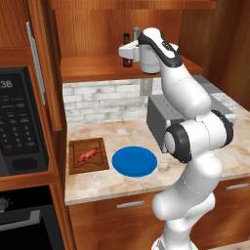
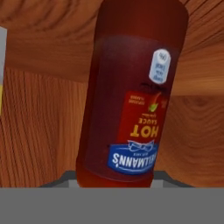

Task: Pick the fish from the plate and place it on the cutting board. Then pick the condiment bottle from the cabinet and place it next to the cutting board.

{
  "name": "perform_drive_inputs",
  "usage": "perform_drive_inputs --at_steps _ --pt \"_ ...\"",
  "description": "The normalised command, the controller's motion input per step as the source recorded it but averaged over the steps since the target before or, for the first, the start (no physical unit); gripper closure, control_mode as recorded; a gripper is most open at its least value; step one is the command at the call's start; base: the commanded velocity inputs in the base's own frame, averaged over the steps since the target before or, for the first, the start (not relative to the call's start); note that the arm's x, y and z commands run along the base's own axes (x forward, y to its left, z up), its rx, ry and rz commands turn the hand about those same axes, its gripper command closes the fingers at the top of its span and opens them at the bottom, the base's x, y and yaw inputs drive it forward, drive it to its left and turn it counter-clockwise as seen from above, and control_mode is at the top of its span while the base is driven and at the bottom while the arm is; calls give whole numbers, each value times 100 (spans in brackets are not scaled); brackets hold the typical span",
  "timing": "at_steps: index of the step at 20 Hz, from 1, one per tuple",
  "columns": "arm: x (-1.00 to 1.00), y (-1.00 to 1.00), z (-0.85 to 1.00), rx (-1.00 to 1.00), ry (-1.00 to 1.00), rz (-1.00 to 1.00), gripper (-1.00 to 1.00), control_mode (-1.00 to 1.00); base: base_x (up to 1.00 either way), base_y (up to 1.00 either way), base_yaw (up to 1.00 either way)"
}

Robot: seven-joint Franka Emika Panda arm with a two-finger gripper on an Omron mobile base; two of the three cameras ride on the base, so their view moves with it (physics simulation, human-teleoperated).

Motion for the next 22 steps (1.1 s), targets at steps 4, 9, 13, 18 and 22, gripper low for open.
perform_drive_inputs --at_steps 4,9,13,18,22 --pt "-18 0 1 0 0 0 100 -100 0 0 0" --pt "-26 0 7 0 0 0 100 -100 0 0 0" --pt "-28 0 10 0 0 0 100 -100 0 0 0" --pt "-29 0 12 0 0 0 100 -100 0 0 0" --pt "-34 0 6 0 0 0 100 -100 0 0 0"
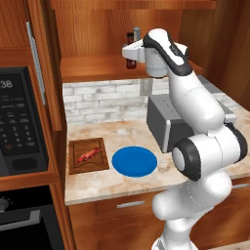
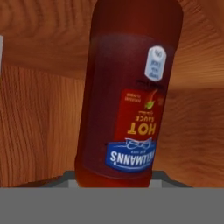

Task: Pick the fish from the plate and place it on the cutting board. Then pick the condiment bottle from the cabinet and place it next to the cutting board.

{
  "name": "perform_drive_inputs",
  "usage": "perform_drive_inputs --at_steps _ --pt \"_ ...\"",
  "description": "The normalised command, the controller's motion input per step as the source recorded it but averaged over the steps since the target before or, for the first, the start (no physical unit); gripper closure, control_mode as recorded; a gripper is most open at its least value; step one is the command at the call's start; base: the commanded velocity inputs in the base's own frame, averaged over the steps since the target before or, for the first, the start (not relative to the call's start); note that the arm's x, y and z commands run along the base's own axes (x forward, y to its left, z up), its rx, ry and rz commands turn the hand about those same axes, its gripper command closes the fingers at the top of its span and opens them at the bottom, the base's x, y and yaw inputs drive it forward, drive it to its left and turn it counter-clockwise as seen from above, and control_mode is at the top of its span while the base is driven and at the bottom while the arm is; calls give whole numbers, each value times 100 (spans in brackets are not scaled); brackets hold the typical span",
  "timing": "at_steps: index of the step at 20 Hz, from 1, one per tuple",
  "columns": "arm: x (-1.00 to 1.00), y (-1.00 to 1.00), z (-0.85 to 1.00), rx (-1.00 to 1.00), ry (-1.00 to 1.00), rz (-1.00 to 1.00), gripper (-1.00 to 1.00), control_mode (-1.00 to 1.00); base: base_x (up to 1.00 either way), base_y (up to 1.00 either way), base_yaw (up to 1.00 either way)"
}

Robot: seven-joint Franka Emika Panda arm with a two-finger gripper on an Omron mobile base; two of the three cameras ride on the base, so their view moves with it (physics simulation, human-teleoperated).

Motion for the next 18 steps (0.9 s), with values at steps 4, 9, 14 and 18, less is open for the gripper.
perform_drive_inputs --at_steps 4,9,14,18 --pt "-37 0 2 0 0 0 100 -100 0 0 0" --pt "-39 -2 0 0 0 0 100 -100 0 0 0" --pt "-35 -9 0 2 5 0 100 -100 0 0 0" --pt "-30 -8 0 4 9 0 100 -100 0 0 0"
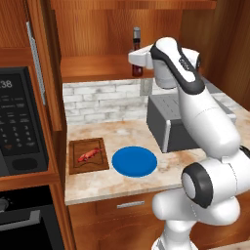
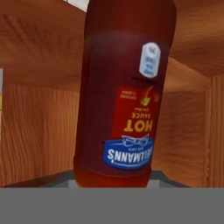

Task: Pick the fish from the plate and place it on the cutting board. Then pick the condiment bottle from the cabinet and place it next to the cutting board.

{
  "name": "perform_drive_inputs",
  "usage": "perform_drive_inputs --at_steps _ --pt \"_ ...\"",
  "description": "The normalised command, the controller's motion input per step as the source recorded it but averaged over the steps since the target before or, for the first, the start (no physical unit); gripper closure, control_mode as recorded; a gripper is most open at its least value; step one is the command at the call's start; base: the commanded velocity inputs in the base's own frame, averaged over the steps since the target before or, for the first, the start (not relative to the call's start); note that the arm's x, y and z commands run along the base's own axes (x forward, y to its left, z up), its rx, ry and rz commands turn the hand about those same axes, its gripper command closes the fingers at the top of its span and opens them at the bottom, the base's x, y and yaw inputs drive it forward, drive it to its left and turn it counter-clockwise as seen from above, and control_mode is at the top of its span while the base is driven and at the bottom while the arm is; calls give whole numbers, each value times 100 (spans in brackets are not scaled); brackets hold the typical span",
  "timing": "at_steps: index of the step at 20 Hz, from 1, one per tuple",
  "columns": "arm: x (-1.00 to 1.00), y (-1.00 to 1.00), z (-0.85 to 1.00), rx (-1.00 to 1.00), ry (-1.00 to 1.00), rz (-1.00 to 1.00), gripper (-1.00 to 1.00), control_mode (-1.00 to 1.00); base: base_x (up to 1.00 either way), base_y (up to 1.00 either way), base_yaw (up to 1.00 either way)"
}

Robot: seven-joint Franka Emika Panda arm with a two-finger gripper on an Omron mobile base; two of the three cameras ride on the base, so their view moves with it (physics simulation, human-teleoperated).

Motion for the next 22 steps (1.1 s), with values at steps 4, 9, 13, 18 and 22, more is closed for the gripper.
perform_drive_inputs --at_steps 4,9,13,18,22 --pt "-30 -7 0 5 13 0 100 -100 0 0 0" --pt "-32 -3 0 6 16 0 100 -100 0 0 0" --pt "-30 -1 0 7 14 0 100 -100 0 0 0" --pt "-27 0 0 5 11 0 100 -100 0 0 0" --pt "-32 0 -7 3 9 0 100 -100 0 0 0"
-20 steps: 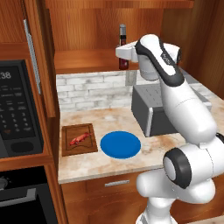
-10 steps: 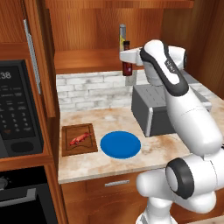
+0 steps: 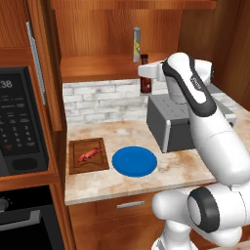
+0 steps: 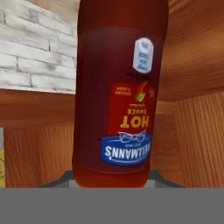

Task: Pick the fish from the plate and place it on the cutting board. Then pick the condiment bottle from the cabinet and place it next to the cutting board.

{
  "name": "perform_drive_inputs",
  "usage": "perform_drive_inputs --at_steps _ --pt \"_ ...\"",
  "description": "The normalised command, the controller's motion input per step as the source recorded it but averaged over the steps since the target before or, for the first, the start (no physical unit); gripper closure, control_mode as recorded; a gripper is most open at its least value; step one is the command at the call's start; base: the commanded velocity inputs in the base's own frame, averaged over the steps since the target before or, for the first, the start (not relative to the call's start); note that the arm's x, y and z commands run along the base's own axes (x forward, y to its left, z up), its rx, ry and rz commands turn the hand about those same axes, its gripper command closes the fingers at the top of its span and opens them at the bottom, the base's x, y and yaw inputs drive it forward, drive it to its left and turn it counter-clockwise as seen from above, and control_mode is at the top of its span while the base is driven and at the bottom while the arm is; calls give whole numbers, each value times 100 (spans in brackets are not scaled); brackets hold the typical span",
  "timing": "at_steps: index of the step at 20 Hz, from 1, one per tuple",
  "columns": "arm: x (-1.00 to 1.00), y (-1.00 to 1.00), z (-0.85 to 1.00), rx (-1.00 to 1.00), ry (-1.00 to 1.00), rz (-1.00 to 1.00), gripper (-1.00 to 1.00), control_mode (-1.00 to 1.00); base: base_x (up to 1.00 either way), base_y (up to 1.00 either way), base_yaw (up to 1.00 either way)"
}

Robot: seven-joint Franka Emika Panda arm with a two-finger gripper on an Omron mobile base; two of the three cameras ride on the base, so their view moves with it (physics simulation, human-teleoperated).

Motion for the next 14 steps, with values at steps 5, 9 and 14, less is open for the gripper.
perform_drive_inputs --at_steps 5,9,14 --pt "-40 0 -10 0 7 0 100 -100 0 0 0" --pt "-40 3 -11 0 6 0 100 -100 0 0 0" --pt "-42 2 -10 0 6 0 100 -100 0 0 0"
